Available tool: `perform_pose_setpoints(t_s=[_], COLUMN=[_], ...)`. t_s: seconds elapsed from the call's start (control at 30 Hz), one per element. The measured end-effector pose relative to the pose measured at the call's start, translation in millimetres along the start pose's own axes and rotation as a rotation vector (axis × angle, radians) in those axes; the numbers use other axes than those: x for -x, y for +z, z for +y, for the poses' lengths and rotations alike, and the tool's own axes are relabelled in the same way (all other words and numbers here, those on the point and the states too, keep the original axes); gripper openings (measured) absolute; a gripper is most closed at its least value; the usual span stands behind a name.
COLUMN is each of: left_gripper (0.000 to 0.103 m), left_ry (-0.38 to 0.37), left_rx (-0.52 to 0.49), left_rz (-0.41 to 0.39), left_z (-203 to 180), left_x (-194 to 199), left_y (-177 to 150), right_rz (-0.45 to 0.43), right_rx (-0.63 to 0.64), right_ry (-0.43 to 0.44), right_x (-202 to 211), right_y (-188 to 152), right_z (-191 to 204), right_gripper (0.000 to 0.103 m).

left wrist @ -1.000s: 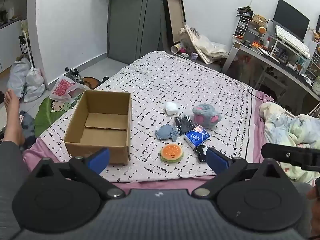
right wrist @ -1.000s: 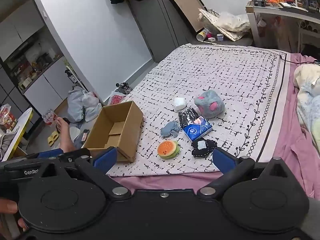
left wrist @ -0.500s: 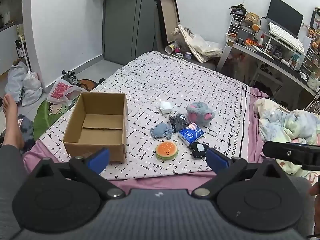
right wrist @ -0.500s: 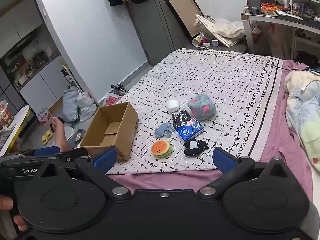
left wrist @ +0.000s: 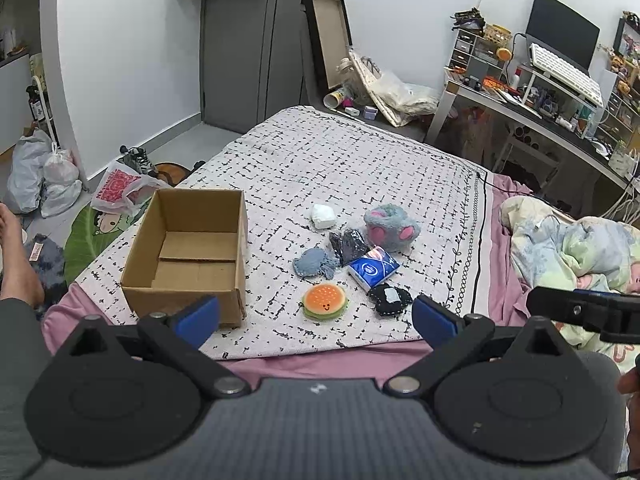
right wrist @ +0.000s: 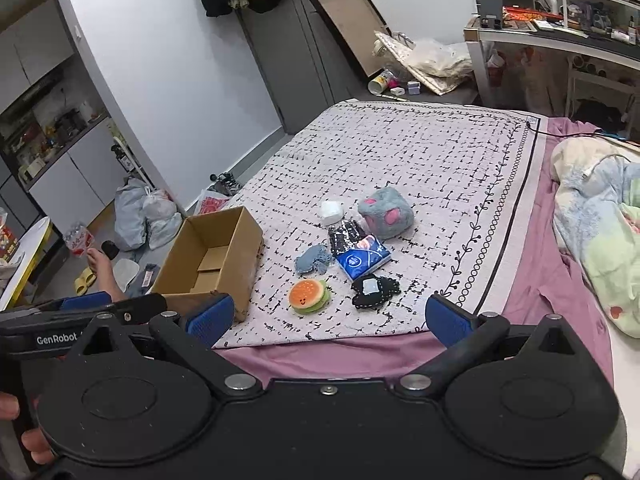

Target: Organize soft objects

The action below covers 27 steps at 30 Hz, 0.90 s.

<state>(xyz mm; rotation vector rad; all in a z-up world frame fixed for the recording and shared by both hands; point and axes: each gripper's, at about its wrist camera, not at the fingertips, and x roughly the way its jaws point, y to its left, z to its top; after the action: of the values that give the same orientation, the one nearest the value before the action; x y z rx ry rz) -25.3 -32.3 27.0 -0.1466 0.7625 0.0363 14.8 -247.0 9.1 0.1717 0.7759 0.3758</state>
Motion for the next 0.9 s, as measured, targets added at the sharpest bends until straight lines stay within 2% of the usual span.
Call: perform_pose_setpoints(t_s=[0.4, 0.9], left_gripper=[0.101, 0.101], left_ry=[-0.004, -0.003], left_rx=[-0.003, 0.004], left_rz=[-0.001, 0.002], left_z=[-1.7, 3.1], left_x=[2.7, 5.2], left_y=[-1.7, -3.8], right_rz=[-0.009, -0.007], right_rx=[0.009, 0.010], right_ry=[-0.027, -0.019], right_x=[4.1, 4.6], right_y=[-2.5, -4.6], right_z=[-0.8, 1.2], right_gripper=[0.103, 0.103])
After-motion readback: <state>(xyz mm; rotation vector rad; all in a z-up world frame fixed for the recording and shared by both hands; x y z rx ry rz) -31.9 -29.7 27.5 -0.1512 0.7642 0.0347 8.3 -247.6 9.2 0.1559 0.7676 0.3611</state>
